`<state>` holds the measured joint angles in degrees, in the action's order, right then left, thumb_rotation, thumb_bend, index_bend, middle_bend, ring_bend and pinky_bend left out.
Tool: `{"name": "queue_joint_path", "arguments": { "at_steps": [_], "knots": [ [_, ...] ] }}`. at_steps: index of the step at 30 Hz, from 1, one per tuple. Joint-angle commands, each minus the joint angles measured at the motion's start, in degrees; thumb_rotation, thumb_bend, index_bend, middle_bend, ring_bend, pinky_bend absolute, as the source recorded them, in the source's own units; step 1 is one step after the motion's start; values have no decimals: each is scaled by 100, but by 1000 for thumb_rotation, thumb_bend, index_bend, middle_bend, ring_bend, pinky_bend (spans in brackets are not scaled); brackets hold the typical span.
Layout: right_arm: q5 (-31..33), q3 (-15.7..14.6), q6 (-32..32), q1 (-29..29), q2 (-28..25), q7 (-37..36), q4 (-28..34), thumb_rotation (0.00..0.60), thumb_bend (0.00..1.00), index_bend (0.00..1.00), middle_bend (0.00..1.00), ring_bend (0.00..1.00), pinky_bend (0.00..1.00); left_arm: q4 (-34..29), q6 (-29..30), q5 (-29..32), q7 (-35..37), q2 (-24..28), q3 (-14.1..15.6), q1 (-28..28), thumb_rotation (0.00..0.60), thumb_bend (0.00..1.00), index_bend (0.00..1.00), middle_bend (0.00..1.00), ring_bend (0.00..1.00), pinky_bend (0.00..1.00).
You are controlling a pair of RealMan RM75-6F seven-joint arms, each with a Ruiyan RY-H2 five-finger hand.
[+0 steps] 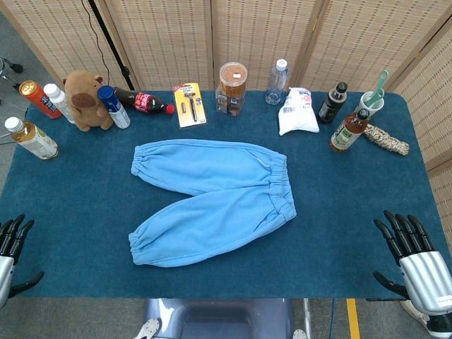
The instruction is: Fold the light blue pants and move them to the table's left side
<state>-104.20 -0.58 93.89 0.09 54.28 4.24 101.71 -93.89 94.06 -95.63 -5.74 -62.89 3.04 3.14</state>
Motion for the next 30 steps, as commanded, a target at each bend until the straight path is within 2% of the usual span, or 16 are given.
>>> {"name": "queue_joint_path", "arguments": {
  "at_steps": [1,21,30],
  "knots": [
    [-30,0,71,24,4,-18,-19,600,0,0,0,0,0,-1,3,-2,9,2,3,5,600,0,0,0,0,0],
    [-118,-89,-425,-278,119,-170,-160,600,0,0,0,0,0,53,82,-122,9,-43,-1,14,600,0,0,0,0,0],
    [-148,10,-1415,-971,407,-87,-320,600,0,0,0,0,0,31,106,-114,-12,-49,-16,30,600,0,0,0,0,0]
  ]
}}
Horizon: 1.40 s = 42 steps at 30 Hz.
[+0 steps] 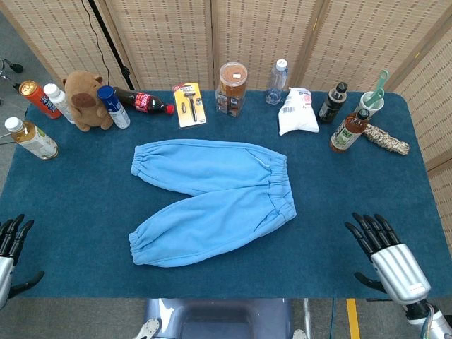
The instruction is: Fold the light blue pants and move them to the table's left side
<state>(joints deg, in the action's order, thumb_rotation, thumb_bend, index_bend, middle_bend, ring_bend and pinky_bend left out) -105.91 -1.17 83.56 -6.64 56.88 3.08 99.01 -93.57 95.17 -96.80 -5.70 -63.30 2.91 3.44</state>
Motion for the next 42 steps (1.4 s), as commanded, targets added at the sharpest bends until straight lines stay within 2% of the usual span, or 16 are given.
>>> {"name": "queue_joint_path", "arguments": {
  "at_steps": [1,4,9,17,24,32,39,42],
  "knots": [
    [35,106,-476,-381,199,69,-51,600,0,0,0,0,0,-2,-11,11,-25,-12,-6,-1,600,0,0,0,0,0],
    [247,405,-948,-814,595,340,-90,600,0,0,0,0,0,-37,-150,154,-42,-3,-60,-59,600,0,0,0,0,0],
    [498,511,-1448,-1164,885,494,-213,600,0,0,0,0,0,-78,-203,243,-38,15,-100,-84,600,0,0,0,0,0],
    [589,533,-1805,-1474,1210,639,-490,600,0,35,0,0,31,-109,-260,323,-52,21,-126,-103,600,0,0,0,0,0],
    [568,577,-2010,-1832,1785,698,-1095,600,0,130,0,0,97,-155,-415,471,-86,21,-177,-171,600,0,0,0,0,0],
    [779,659,-2400,-2256,2363,588,-1945,600,0,148,2,0,125,-191,-486,541,-182,6,-190,-199,600,0,0,0,0,0],
    [865,626,-2451,-2420,2598,472,-2278,600,0,190,66,17,207,-216,-547,621,-227,-2,-216,-227,600,0,0,0,0,0],
    [924,635,-2476,-2486,2690,426,-2372,600,0,264,156,107,296,-223,-597,632,-245,-7,-211,-250,600,0,0,0,0,0]
  ]
}}
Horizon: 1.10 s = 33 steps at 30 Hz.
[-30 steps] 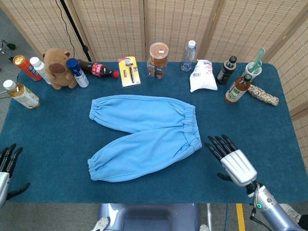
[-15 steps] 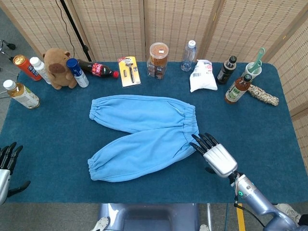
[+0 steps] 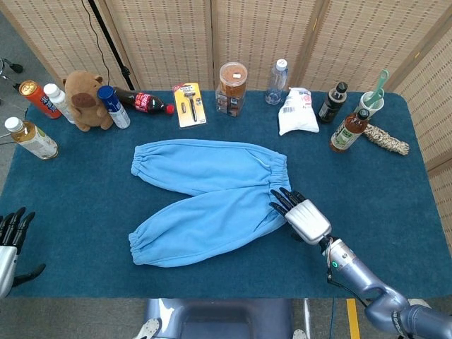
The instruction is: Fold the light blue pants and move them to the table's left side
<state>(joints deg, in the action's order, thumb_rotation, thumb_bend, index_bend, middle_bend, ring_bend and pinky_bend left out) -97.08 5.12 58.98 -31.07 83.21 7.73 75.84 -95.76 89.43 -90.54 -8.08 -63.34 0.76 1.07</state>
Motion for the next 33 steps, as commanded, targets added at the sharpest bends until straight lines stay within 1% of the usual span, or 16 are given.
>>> {"name": "queue_joint_path", "arguments": {
  "at_steps": [1,3,5,10,13,14,15,16,18,20,26,31,33],
  "knots": [
    [53,6,-20,-60,80,-53,-80,600,0,288,180,131,315,-6,-30,8,-2,-1,5,-16,600,0,0,0,0,0],
    [28,-7,33,-111,148,-145,-132,600,11,349,239,187,360,-13,-19,24,8,4,-5,-14,600,0,0,0,0,0],
    [-35,-33,119,-146,204,-237,-187,600,56,387,281,227,391,-20,-12,46,22,9,-15,-11,600,0,0,0,0,0],
    [-97,-85,185,-234,345,-319,-362,600,125,408,294,240,396,-31,-42,91,17,14,-27,-24,600,0,0,0,0,0],
    [-25,-88,117,-283,449,-348,-494,600,247,494,375,314,432,-36,-46,82,12,16,-18,-26,600,0,0,0,0,0],
    [-9,-91,135,-295,492,-410,-541,600,312,542,419,357,463,-37,-40,78,14,16,-16,-24,600,0,0,0,0,0],
    [-15,-96,175,-297,521,-457,-578,600,357,568,443,380,482,-35,-35,76,16,16,-15,-22,600,0,0,0,0,0],
    [-48,-112,261,-297,567,-531,-645,600,436,597,470,410,509,-31,-29,68,19,14,-14,-23,600,0,0,0,0,0],
    [-102,-152,386,-293,637,-643,-776,600,579,621,494,439,544,-10,-18,23,25,-1,-17,-39,600,0,0,0,0,0],
    [-125,-181,472,-295,700,-753,-904,600,642,627,499,451,562,27,-3,-48,41,-28,-13,-58,600,0,0,0,0,0],
    [-125,-229,572,-338,753,-944,-1084,600,698,636,509,471,589,156,9,-396,128,-117,60,-152,600,0,0,0,0,0],
    [-88,-243,639,-351,719,-1034,-1031,600,722,641,514,475,596,409,-128,-755,211,-188,145,-337,600,11,0,0,0,0],
    [-15,-221,635,-349,698,-1067,-965,600,729,641,514,475,596,562,-284,-932,289,-241,179,-493,600,14,0,0,0,0]
  ]
}}
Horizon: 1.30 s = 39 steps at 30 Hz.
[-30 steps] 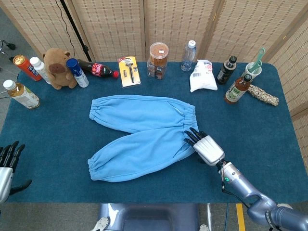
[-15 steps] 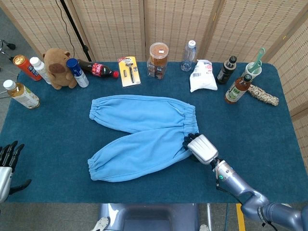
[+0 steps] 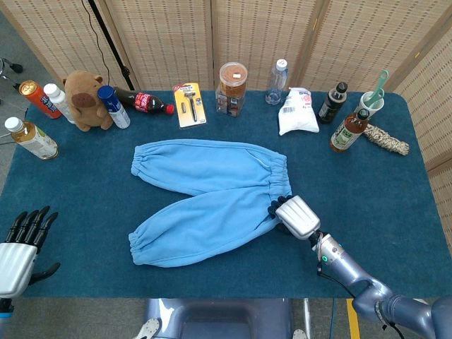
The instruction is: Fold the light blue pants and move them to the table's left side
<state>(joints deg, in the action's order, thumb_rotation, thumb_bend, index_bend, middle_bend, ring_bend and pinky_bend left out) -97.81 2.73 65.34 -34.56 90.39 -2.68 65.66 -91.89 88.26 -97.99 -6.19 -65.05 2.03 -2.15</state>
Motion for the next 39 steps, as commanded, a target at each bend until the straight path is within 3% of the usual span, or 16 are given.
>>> {"name": "queue_joint_path", "arguments": {
  "at_steps": [1,17,28,39],
  "knots": [
    [110,39,-6,3,-35,-34,100,600,732,642,514,475,596,263,-278,-280,150,-108,65,-278,600,14,0,0,0,0],
    [490,84,-112,34,-255,280,648,600,736,645,517,476,596,1010,-1461,-1174,715,-811,301,-1525,600,46,0,0,0,0],
    [545,50,-54,58,-317,284,670,600,741,645,519,478,597,1437,-1515,-1311,708,-1427,352,-1805,600,46,0,0,0,0],
    [578,17,-26,64,-309,209,643,600,745,646,522,480,596,1385,-1720,-1203,155,-1811,369,-1930,600,43,0,0,0,0]
  ]
}}
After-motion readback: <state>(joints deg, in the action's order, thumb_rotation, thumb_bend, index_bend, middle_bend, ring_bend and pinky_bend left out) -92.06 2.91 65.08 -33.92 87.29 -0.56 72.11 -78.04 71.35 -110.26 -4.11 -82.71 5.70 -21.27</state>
